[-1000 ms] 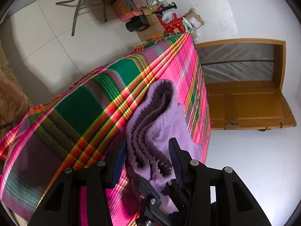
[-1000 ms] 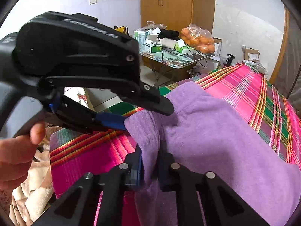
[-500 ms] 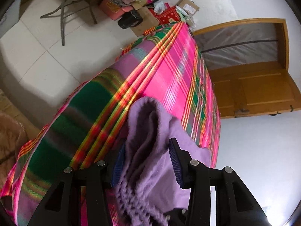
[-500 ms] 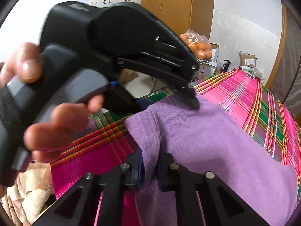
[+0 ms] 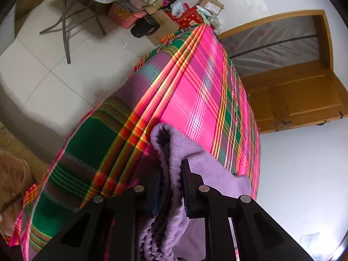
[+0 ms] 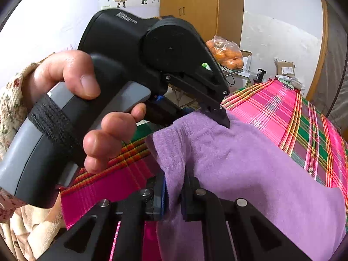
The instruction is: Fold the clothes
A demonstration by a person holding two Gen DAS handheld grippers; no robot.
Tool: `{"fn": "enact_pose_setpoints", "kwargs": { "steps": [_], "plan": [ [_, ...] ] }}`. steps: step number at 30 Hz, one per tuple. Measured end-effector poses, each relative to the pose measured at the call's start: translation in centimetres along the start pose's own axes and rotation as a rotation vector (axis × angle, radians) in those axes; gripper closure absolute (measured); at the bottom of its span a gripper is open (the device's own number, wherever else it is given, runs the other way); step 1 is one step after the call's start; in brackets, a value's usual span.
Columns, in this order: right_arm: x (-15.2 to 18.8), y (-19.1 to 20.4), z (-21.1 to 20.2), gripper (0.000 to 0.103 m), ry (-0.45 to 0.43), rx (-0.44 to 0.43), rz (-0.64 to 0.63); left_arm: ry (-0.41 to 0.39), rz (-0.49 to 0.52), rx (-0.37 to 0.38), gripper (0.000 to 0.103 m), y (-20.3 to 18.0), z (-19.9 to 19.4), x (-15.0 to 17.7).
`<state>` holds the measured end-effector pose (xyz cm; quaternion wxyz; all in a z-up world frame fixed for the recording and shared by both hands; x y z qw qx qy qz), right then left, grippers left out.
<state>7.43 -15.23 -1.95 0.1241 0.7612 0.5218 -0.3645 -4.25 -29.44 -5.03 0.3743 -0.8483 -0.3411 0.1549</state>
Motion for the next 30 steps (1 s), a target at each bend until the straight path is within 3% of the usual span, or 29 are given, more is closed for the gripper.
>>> {"fn": "enact_pose_setpoints", "kwargs": {
  "steps": [5,13,20,30],
  "plan": [
    [-0.6,0.9,0.0,0.093,-0.01,0.03,-0.038,-0.01,0.011,0.011,0.087,0.1,-0.4,-0.2],
    [-0.3,0.7,0.5,0.094,0.013,-0.008,-0.001,0.0,0.013,0.002,0.087,0.4,0.3,-0.3],
    [-0.3,-0.1,-0.7,0.094,-0.013,-0.024,0.042,-0.024,0.043,0.01,0.087,-1.6,-0.4,0.8],
    [0.3,-1.3,-5.6,0.094,-0.122,0.0,0.09,-0.017,0.148,0.072,0.087,-6.5,-1.5,4.1]
  ]
}}
Point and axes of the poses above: each gripper's, at about its wrist camera, not at the fingertips, and z roughly the way its jaws point, y to its left, x to its underside, the point moved 6 cm from there along z, roughly the way its jaws point, and after that the axes turned 12 degrees about -z, right-handed, at the moved point
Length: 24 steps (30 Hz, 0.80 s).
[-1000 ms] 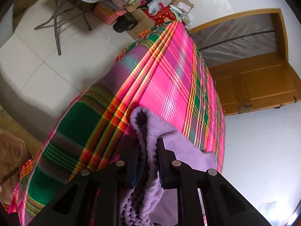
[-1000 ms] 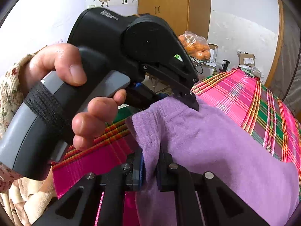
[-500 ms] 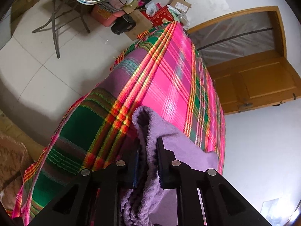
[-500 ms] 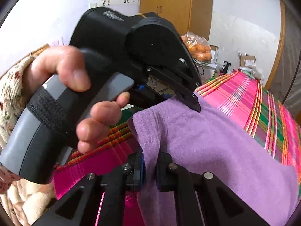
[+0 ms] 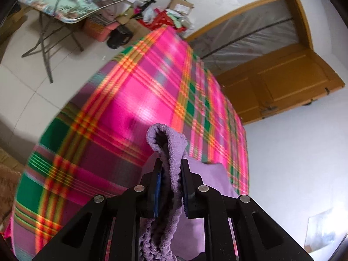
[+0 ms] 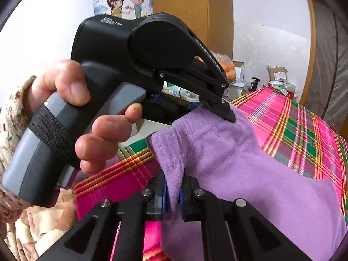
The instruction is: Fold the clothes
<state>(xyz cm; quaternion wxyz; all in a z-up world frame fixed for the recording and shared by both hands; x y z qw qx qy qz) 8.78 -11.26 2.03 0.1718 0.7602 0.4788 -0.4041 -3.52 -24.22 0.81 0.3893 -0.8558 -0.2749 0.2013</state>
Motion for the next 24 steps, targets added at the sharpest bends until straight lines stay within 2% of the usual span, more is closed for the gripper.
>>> {"fn": "enact_pose_setpoints", "kwargs": {
  "steps": [13,24],
  "plan": [
    [2.5,-2.9,-6.7,0.094,-0.085,0.064,0.107,0.065,0.071,0.083,0.087,-6.0,2.0,4.5],
    [5.8,-5.5,-10.4,0.094,-0.092,0.103,0.207,0.149,0.11,0.092,0.087,-8.6,5.5,8.0]
  ]
}}
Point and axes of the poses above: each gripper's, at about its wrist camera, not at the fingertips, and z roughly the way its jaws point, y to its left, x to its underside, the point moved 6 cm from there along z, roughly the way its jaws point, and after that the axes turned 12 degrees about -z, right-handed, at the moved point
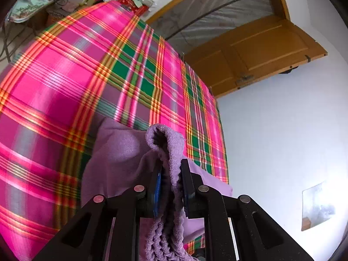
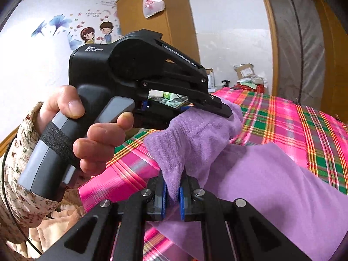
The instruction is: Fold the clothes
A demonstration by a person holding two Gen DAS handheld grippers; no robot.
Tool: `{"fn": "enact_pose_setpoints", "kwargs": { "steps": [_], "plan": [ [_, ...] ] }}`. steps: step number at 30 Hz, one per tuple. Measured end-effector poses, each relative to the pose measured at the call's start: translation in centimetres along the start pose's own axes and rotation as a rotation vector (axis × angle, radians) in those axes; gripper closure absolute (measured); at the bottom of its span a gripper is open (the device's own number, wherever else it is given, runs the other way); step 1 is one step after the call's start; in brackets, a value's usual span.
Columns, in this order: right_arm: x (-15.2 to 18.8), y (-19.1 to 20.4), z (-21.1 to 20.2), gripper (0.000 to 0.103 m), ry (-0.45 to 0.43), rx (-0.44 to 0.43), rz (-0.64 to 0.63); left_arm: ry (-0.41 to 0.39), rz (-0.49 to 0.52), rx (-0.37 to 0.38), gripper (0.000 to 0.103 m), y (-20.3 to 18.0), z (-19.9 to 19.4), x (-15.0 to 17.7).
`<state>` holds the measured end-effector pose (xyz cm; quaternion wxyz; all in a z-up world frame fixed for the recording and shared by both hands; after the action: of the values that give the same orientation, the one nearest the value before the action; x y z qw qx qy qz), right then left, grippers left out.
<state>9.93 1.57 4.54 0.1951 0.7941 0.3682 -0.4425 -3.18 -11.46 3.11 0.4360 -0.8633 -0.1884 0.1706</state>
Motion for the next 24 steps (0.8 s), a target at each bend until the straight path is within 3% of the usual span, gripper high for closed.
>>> {"fn": "enact_pose_setpoints", "kwargs": {
  "steps": [24],
  "plan": [
    [6.0,-7.4,-1.7,0.093,0.085,0.046,0.208,0.15,-0.06,-0.025,0.084,-0.9,9.1,2.4]
  ]
}}
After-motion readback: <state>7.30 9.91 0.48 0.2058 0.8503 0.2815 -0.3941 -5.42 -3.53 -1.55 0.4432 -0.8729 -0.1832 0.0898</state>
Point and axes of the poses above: each gripper's, at about its wrist camera, not at the fingertips, and z roughly the way its jaws point, y to its left, x to its underside, the point moved 6 cm from there along z, roughly the way its jaws point, and after that the axes turned 12 degrees about -z, right-handed, at the moved point
